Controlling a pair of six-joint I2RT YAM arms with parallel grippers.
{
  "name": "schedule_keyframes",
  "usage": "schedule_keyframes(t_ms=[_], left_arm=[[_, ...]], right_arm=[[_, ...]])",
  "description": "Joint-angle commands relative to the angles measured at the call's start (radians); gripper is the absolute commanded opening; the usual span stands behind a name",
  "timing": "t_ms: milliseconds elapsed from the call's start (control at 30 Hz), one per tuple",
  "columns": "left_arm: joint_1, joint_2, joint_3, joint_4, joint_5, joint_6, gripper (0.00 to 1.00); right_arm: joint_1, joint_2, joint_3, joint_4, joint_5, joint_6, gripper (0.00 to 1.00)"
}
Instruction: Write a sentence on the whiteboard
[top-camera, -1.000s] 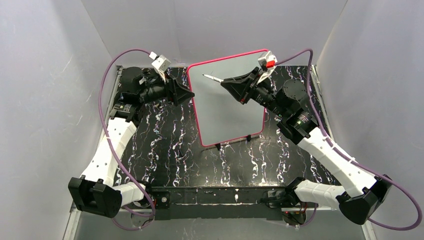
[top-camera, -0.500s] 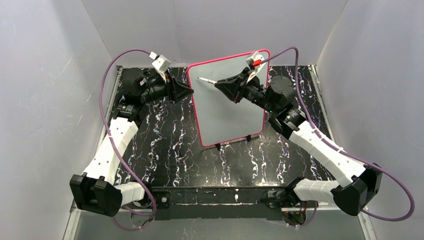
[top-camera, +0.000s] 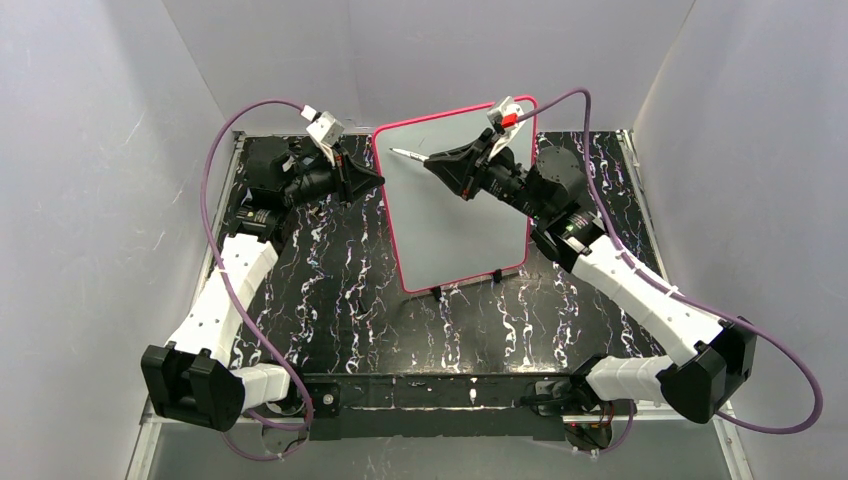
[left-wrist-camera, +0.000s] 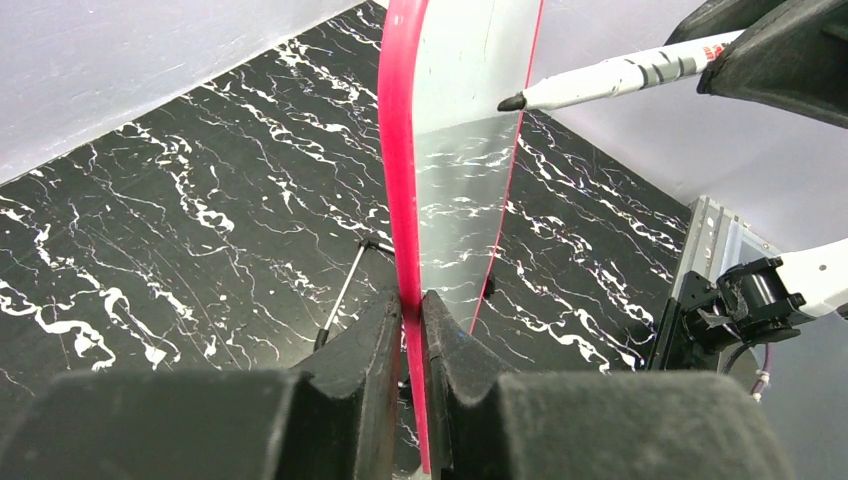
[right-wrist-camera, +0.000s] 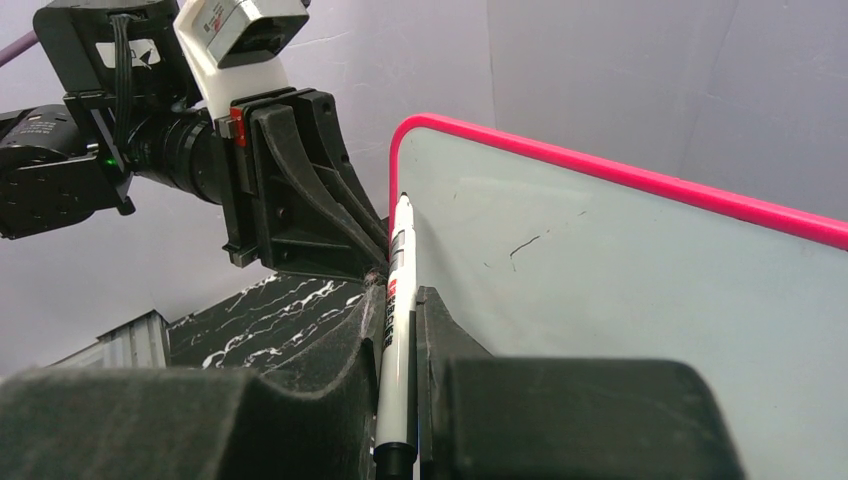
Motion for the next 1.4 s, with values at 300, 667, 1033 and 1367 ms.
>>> schedule_keyframes(t_ms=[300,667,1033,1367], left_arm=[[-0.018,-0.016,-0.024,0.012,-0.001,0.061,0.0],[-0.028,-0.031,-0.039,0.01,-0.006,0.087,0.0],[-0.029,-0.036,-0.039,0.01,-0.003,0.091,0.0],[-0.031,-0.037,-0.038,0.012,-0.004,0.09,0.0]], right_arm=[[0.009,0.011,0.072,0.063,0.01,-0.02,0.01],[0.012,0.032,0.093,0.04,0.067,-0.035,0.01],[0.014,0.032,0.069,-0.029,0.121,-0.05,0.01],[0.026,-0.014,-0.041,-0.063,0.134,-0.023,0.01]])
